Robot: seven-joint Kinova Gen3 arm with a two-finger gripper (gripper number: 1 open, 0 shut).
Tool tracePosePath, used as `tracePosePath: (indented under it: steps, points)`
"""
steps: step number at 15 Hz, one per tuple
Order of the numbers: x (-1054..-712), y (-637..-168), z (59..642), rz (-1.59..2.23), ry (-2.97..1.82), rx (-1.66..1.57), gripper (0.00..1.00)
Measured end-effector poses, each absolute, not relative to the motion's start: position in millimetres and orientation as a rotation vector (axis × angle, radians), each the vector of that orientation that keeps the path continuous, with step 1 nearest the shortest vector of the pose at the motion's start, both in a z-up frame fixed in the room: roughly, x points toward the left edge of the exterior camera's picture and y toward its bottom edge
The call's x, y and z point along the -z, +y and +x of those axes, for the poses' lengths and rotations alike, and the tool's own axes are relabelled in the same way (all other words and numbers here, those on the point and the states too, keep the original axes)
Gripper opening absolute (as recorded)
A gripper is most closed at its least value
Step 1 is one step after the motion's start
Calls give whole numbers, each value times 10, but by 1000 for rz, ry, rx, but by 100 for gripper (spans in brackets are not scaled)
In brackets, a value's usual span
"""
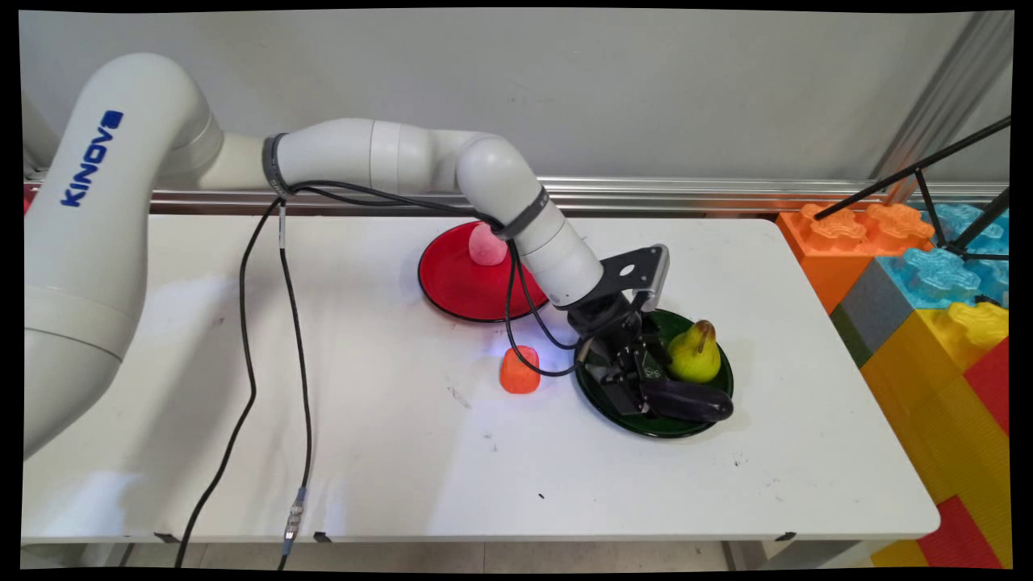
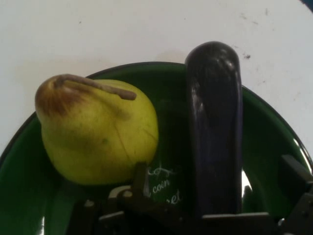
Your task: Pick up the eggplant from the green plate, then place the picked object on the table
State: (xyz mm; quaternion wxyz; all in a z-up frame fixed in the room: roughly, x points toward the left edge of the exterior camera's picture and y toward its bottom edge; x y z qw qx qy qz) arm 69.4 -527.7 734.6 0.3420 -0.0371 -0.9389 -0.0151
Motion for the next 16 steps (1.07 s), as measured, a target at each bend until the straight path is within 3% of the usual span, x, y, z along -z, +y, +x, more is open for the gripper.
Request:
tracePosePath:
  steps: [5, 6, 16]
  points:
    - [-7317, -5290, 670, -99, -2443, 38, 100]
    - [-7317, -5291, 667, -103, -2442, 37, 0]
    - [-7453, -5200, 695, -113, -2433, 64, 0]
